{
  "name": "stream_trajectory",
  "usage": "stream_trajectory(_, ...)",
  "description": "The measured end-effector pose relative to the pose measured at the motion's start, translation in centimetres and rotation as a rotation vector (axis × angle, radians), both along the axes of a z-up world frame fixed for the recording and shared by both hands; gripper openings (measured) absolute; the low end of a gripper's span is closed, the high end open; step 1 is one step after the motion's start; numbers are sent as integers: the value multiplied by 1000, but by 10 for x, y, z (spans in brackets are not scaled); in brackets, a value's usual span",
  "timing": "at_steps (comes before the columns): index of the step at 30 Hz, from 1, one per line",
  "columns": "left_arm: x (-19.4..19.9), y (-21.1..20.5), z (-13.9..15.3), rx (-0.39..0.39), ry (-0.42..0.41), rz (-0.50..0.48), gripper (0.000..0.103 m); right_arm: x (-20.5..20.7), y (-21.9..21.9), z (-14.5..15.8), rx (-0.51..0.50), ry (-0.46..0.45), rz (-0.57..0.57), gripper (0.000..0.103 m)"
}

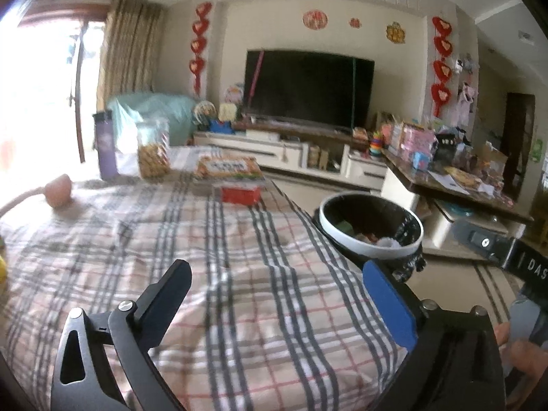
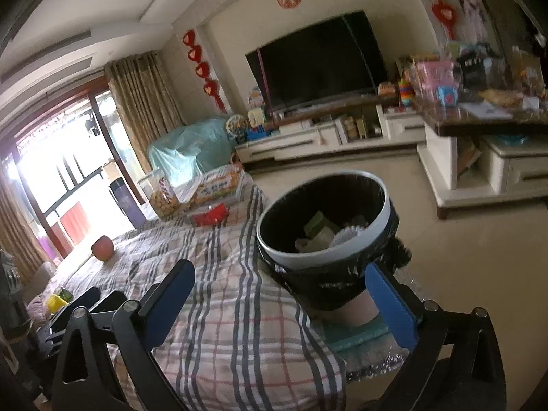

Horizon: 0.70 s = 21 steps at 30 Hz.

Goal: Collect trash

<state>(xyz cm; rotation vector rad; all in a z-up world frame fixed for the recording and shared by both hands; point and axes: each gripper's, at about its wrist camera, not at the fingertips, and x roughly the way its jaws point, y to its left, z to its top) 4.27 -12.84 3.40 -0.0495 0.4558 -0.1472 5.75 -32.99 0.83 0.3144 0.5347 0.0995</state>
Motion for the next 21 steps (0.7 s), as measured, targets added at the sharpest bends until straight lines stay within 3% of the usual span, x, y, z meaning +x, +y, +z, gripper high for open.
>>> stream_trajectory(3,-13,2,1,18,-34,37,102,-17,8,12,-73,-110,-35,103)
stream_trajectory(6,-25,5,-1,17,-51,49,102,-29,17,14,-152,-164,-62,103)
stream_trajectory(21,-41,3,-14,57,-100,110,102,-35,37,-7,-218,-163,-75,103)
